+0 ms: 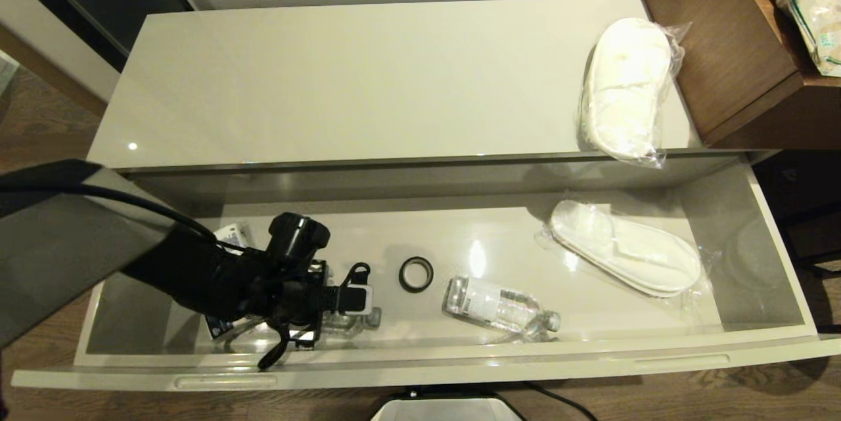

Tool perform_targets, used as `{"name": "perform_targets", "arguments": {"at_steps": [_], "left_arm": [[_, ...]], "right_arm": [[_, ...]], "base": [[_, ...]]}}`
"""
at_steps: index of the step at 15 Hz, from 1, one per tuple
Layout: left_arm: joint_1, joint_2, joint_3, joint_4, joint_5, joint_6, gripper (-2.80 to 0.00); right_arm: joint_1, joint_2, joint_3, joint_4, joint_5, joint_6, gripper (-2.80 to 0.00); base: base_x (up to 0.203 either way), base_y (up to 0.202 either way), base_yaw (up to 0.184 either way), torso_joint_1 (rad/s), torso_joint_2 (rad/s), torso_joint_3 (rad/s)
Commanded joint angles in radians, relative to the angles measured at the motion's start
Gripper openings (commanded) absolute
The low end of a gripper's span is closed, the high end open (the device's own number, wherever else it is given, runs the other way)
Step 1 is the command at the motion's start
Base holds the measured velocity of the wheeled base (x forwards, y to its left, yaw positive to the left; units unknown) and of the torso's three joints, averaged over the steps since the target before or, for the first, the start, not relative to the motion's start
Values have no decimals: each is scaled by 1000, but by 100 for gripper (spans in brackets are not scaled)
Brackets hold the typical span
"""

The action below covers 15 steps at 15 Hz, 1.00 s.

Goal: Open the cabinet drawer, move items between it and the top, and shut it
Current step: Take out the mineral water from the drawer

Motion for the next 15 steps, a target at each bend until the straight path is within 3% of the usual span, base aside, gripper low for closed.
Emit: {"name": "perform_targets", "arguments": {"at_steps": [1,15], "left_arm": [[0,60,-5,-106,4,5,0],[-5,173,-56,-121,8,9,0]], "right_arm": [[0,-16,3,0,0,0,-280],[0,-16,3,0,0,0,-280]], "base": [[0,0,0,0,0,0],[0,0,0,0,0,0]]}}
